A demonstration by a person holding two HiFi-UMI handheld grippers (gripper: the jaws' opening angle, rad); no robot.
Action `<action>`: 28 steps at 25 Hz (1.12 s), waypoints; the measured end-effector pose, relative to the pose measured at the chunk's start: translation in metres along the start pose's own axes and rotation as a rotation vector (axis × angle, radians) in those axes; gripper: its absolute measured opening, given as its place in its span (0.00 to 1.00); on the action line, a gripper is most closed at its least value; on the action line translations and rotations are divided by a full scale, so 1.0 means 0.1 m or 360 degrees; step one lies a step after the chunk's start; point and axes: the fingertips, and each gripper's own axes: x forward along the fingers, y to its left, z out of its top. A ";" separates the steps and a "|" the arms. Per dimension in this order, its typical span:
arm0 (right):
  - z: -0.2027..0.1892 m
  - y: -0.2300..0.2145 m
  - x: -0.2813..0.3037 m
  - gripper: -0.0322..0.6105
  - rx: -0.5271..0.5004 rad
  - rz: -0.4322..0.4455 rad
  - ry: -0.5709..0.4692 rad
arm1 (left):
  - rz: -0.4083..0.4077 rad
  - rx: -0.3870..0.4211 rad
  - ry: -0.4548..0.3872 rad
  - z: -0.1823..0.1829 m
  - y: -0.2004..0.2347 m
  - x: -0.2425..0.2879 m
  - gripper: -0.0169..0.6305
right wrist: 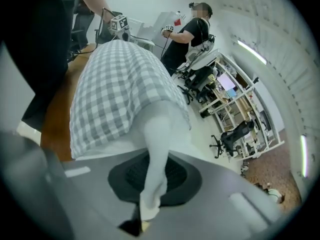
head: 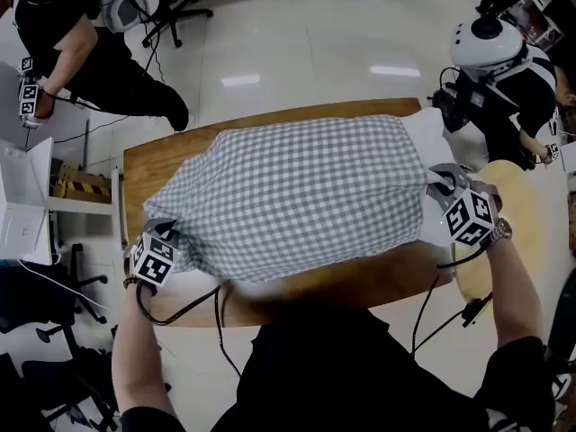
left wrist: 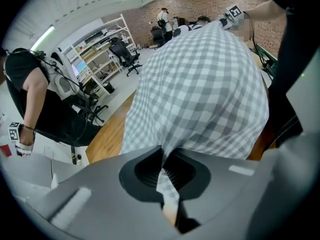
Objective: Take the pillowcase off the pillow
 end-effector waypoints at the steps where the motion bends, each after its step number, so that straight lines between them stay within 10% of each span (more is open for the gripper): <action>1: -0.01 0.00 -0.06 0.07 0.0003 -0.0022 0.0002 | 0.0017 -0.0019 -0.0009 -0.01 0.00 -0.05 0.03; 28: -0.49 -0.13 -0.89 0.07 0.0184 -0.0282 0.0149 | 0.0249 -0.0247 -0.0074 -0.31 0.14 -0.87 0.03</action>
